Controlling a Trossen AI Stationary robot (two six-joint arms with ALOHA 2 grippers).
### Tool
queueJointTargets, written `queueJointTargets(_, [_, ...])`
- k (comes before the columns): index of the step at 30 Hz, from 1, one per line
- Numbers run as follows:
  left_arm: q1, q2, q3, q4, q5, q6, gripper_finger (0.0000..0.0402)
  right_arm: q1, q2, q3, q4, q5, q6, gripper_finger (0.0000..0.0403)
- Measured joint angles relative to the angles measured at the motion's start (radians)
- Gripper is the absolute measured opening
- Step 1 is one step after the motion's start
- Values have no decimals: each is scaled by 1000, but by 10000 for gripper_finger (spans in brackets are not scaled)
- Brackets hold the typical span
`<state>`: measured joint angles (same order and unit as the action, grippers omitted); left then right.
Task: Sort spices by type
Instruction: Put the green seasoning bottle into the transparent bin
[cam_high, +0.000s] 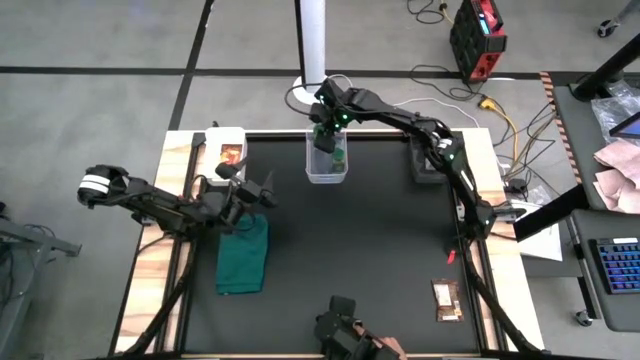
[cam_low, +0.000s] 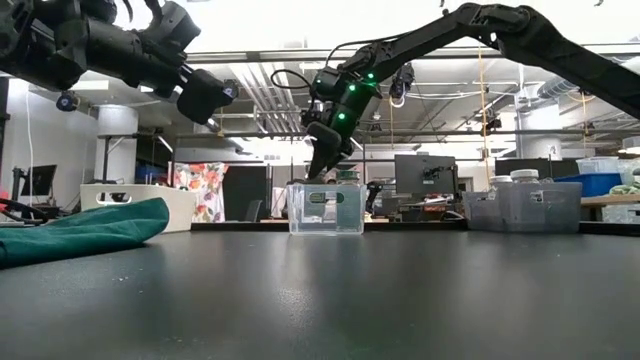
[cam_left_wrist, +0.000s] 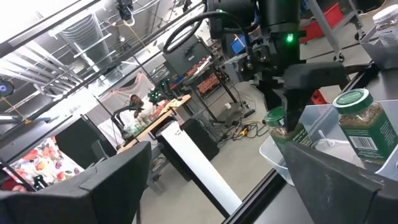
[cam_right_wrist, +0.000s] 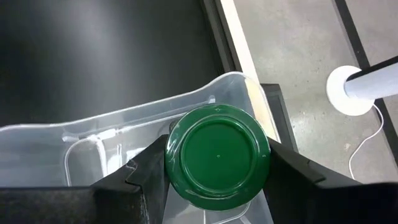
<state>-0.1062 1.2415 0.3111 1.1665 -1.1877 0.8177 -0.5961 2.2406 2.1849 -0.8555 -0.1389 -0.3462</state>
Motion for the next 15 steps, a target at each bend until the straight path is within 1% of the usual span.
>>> queueJointTargets(15, [0, 0, 0, 0, 1, 0, 351, 0, 0, -24, 3, -23, -9, 195])
